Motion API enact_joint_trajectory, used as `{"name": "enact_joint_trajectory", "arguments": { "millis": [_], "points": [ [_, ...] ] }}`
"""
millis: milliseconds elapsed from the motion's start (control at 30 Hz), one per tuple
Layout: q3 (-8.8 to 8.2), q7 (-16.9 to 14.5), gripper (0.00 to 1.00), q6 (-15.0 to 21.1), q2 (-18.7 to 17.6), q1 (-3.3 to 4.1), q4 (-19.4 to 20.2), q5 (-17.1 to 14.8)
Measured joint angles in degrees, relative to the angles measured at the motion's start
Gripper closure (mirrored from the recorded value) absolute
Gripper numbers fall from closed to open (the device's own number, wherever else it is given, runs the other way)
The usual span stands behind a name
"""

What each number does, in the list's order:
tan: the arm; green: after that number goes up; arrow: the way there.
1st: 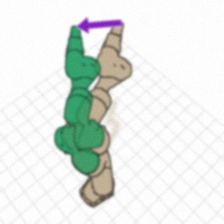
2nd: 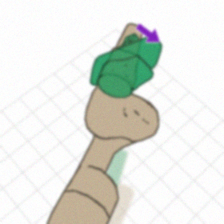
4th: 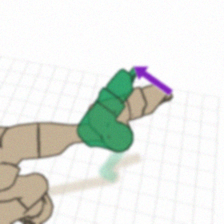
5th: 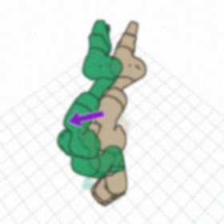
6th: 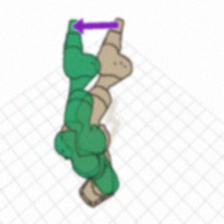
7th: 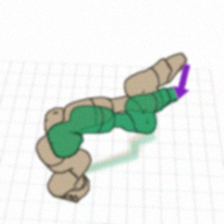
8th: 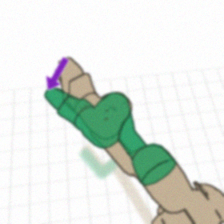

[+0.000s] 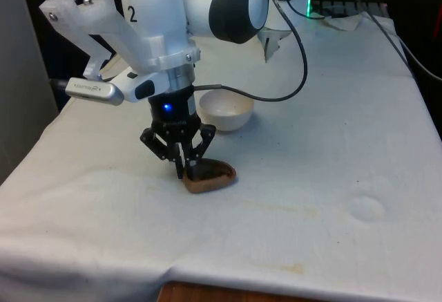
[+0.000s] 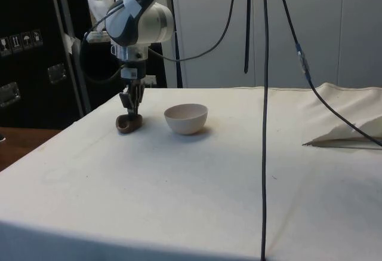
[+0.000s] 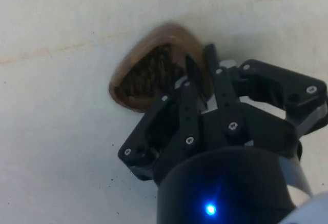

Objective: Pour the coffee beans from the cup into the bowl.

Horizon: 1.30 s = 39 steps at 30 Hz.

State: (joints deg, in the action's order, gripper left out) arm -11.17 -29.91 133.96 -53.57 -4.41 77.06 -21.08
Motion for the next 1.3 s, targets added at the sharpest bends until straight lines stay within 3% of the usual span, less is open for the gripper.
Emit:
{"name": "enact_joint_trajectory", "arguments": {
  "millis": [67,1300],
  "points": [
    [0.0,0.0,1.0,0.0,0.0,0.0,0.0,0.0],
    [0.0,0.0,1.0,0.0,0.0,0.06,0.0,0.0]
  ]
}}
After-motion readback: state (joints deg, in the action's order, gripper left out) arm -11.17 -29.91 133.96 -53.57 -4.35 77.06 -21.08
